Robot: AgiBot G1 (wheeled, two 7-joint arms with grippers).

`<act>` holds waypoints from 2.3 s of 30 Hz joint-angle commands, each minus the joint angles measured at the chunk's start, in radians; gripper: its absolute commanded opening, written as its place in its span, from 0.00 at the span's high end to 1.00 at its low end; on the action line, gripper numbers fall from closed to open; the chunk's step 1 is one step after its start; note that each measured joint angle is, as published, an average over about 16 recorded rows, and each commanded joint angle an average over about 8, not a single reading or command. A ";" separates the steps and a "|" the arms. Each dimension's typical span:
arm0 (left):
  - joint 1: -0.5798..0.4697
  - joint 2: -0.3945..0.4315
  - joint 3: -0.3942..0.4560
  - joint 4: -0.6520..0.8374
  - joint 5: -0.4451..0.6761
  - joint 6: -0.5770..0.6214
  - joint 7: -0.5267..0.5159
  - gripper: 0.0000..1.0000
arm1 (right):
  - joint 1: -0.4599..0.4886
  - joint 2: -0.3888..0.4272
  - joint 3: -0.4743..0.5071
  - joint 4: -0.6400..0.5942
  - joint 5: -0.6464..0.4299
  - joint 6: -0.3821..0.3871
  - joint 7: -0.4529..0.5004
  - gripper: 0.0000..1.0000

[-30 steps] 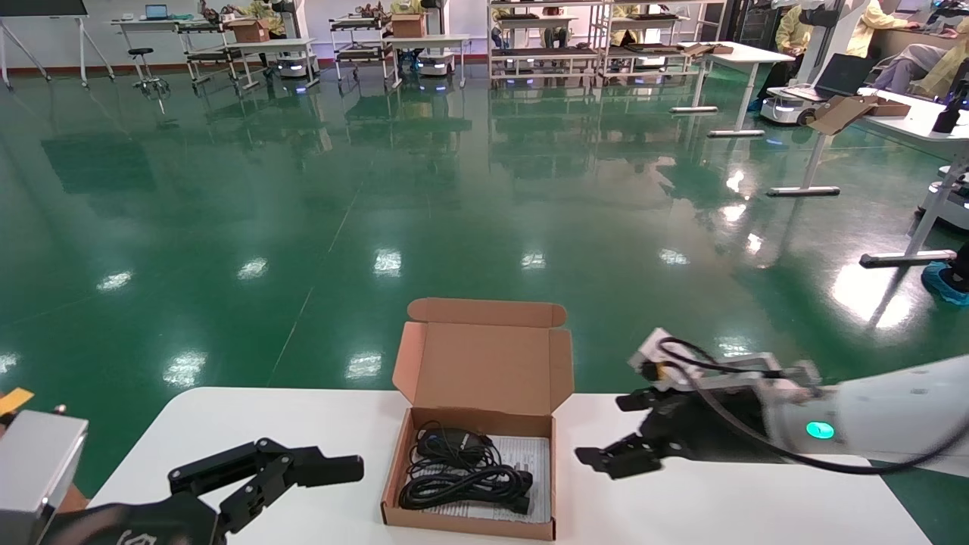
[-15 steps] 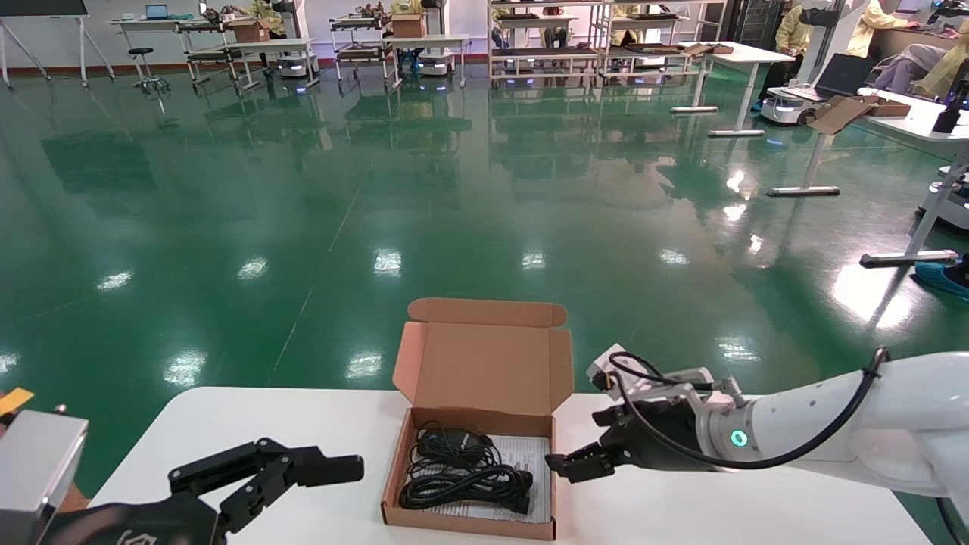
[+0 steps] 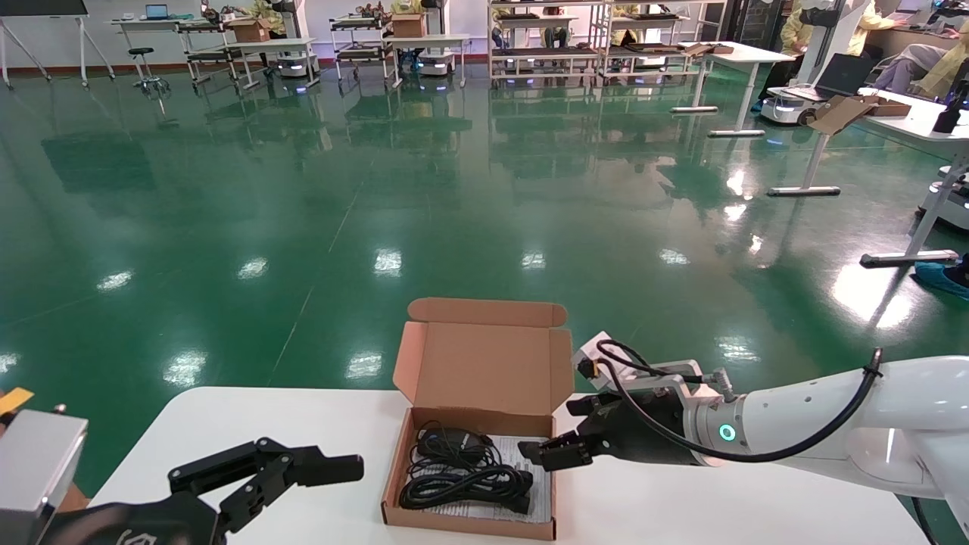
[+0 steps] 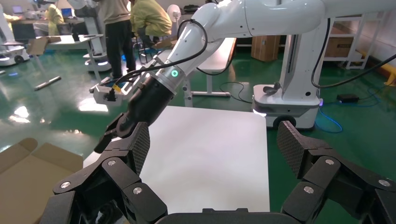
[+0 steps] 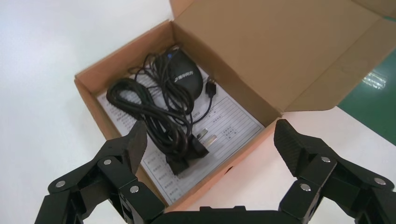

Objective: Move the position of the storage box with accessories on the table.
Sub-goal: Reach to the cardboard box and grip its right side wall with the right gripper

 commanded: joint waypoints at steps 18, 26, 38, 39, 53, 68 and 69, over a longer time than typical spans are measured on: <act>0.000 0.000 0.000 0.000 0.000 0.000 0.000 0.00 | 0.047 -0.047 -0.023 -0.140 -0.072 0.009 0.450 0.00; 0.000 0.000 0.000 0.000 0.000 0.000 0.000 0.00 | -0.033 -0.051 -0.043 0.015 -0.126 0.065 0.574 0.00; 0.000 0.000 0.000 0.000 0.000 0.000 0.000 0.00 | -0.121 -0.047 -0.128 0.228 -0.199 0.143 0.769 0.00; 0.000 0.000 0.000 0.000 0.000 0.000 0.000 0.00 | -0.124 -0.046 -0.135 0.238 -0.203 0.148 0.783 0.08; 0.000 0.000 0.000 0.000 0.000 0.000 0.000 0.00 | -0.141 -0.038 -0.201 0.315 -0.225 0.184 0.895 1.00; 0.000 0.000 0.000 0.000 0.000 0.000 0.000 0.00 | -0.137 -0.028 -0.231 0.326 -0.221 0.170 0.915 1.00; 0.000 0.000 0.000 0.000 0.000 0.000 0.000 0.00 | -0.137 -0.027 -0.233 0.325 -0.220 0.169 0.915 1.00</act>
